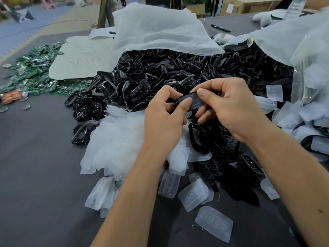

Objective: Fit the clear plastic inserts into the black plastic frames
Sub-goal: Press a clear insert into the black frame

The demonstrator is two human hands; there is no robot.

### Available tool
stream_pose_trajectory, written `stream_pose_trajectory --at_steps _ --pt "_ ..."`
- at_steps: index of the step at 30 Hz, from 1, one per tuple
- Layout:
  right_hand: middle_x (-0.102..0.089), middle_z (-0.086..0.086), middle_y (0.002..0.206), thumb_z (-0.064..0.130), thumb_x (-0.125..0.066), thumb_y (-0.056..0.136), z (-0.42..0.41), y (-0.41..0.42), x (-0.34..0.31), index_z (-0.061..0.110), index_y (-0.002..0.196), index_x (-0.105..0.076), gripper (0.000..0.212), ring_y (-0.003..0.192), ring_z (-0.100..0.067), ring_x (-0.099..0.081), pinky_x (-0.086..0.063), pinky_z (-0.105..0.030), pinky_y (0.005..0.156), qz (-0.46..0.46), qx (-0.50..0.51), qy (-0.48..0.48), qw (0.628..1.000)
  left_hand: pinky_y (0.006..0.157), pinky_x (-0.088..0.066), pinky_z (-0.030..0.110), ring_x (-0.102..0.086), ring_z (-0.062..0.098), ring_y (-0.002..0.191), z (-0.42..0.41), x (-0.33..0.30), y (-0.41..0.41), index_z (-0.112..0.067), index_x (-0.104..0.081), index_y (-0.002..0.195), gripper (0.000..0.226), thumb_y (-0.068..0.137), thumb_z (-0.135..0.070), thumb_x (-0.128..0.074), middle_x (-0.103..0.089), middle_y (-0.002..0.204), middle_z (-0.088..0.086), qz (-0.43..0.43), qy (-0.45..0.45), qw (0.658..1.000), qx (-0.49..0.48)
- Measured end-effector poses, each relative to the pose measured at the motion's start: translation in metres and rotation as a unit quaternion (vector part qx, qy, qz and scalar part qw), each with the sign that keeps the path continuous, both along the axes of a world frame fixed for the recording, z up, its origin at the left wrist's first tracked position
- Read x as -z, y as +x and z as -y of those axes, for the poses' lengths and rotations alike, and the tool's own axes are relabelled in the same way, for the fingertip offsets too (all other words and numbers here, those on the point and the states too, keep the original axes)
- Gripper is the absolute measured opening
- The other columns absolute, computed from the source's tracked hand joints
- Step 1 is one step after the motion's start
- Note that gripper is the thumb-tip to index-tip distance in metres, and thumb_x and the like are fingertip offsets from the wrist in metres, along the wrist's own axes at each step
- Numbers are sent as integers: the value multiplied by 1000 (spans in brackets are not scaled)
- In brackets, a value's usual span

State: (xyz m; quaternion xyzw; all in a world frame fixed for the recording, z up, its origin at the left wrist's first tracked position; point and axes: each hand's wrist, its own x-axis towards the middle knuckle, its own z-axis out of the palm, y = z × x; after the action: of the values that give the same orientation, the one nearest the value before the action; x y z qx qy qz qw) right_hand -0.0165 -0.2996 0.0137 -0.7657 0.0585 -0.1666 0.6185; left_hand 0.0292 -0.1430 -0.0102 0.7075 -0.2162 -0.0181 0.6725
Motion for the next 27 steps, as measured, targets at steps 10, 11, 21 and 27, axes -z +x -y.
stream_pose_trajectory --at_steps 10,11,21,27 --pt "-68 -14 76 21 -55 108 1 -4 -2 15 98 -77 24 53 -29 -58 -45 -29 39 -5 -16 -69 997 46 -32 17 -40 7 43 0 0 2 -12 -54 91 16 103 -10 -64 -51 53 -3 -23 -57 998 26" --pt "-67 -7 70 20 -58 107 1 -5 -2 16 98 -77 21 51 -23 -57 -43 -27 38 -2 -10 -72 997 45 -32 16 -40 7 43 0 0 1 -12 -54 91 16 103 -9 -64 -50 52 -2 -23 -58 998 29" --pt "-66 0 62 14 -65 103 5 -4 -1 17 99 -76 13 45 -11 -54 -40 -18 42 4 9 -111 994 45 -31 17 -39 8 44 1 0 1 -12 -53 88 18 105 -9 -60 -49 53 0 -24 -39 998 32" --pt "-69 -4 64 12 -68 100 9 -3 2 18 97 -76 11 43 -11 -54 -39 -18 40 19 11 -102 995 49 -35 18 -42 7 45 2 1 1 -8 -57 92 13 104 -9 -61 -52 52 -5 -8 -20 1000 15"
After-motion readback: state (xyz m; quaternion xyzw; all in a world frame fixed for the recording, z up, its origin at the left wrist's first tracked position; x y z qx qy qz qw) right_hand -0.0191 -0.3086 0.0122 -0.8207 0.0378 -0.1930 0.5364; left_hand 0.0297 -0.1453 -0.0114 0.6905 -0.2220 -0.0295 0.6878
